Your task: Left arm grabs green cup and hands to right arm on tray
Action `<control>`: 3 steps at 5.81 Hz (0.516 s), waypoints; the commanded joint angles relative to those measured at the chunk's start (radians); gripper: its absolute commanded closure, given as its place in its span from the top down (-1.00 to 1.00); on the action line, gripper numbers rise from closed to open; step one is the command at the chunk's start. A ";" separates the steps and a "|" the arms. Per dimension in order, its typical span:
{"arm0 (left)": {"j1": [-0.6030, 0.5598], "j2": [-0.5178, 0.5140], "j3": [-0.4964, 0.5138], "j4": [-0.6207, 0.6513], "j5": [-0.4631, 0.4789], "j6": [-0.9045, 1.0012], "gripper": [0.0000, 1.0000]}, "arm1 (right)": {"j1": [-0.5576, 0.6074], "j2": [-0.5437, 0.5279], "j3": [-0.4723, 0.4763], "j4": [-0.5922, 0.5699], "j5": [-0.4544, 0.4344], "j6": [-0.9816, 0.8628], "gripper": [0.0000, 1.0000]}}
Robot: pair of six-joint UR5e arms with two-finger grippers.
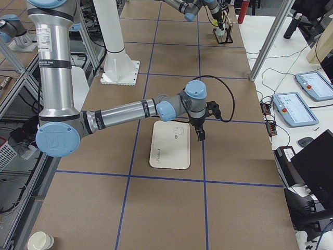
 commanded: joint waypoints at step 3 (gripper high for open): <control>-0.008 0.008 -0.014 0.001 -0.003 0.001 -0.13 | 0.000 0.002 0.000 0.000 0.000 0.000 1.00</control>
